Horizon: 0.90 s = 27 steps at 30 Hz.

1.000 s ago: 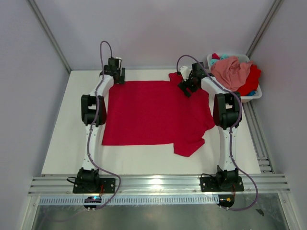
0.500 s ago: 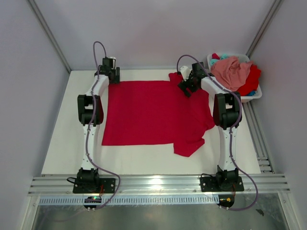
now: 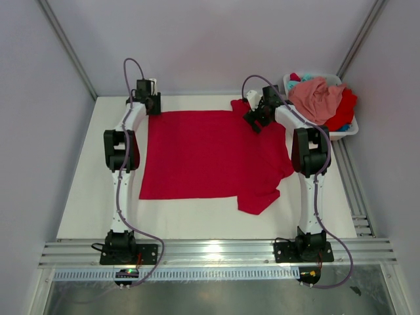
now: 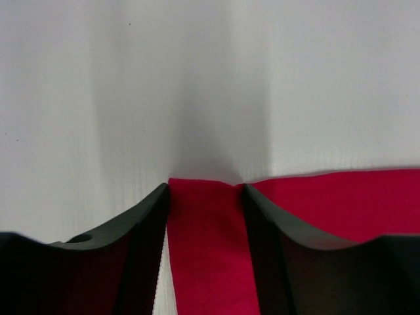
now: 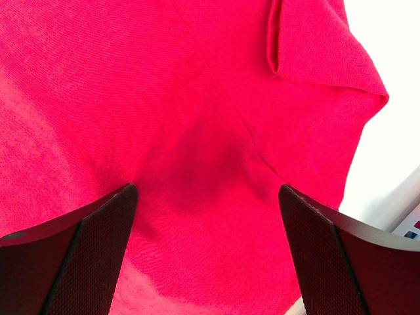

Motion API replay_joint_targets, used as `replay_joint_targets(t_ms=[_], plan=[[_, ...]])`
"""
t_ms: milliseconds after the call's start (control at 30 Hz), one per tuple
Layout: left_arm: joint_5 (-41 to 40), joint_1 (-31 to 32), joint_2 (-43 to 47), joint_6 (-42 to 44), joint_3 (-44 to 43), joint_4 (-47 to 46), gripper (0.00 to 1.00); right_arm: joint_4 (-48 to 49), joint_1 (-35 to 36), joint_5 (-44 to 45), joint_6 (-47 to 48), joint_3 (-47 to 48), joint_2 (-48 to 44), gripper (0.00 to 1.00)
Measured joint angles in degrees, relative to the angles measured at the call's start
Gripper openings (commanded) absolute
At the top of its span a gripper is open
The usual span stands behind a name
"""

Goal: Fold and stack the t-shirts
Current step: Flatten the tshirt out

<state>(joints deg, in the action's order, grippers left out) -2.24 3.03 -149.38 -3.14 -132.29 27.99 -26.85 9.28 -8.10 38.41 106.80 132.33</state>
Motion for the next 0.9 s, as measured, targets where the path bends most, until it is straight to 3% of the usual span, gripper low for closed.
replay_joint_targets(t_ms=[67, 100, 200, 433, 633, 900], plan=[[1.0, -0.1, 0.0, -0.6, 0.0, 0.2, 0.32, -0.1, 0.0, 0.0, 0.0, 0.0, -0.1, 0.92], [1.5, -0.1, 0.0, -0.8, 0.0, 0.3, 0.2, -0.2, 0.0, 0.0, 0.0, -0.1, -0.2, 0.92], [2.6, 0.0, 0.2, -1.1, 0.0, 1.1, 0.03, -0.7, 0.0, 0.0, 0.0, -0.3, -0.7, 0.92], [3.5, -0.1, 0.3, -1.1, 0.0, 1.5, 0.0, -0.4, 0.0, 0.3, -1.3, -0.3, -1.4, 0.93], [3.7, -0.1, 0.3, -1.2, 0.0, 1.6, 0.0, 2.0, 0.0, 5.7, -3.9, 1.0, -0.6, 0.97], [5.0, -0.1, 2.1, -1.4, 3.0, 1.4, 0.0, 11.7, 0.0, 12.3, -4.5, 4.2, 3.8, 0.99]])
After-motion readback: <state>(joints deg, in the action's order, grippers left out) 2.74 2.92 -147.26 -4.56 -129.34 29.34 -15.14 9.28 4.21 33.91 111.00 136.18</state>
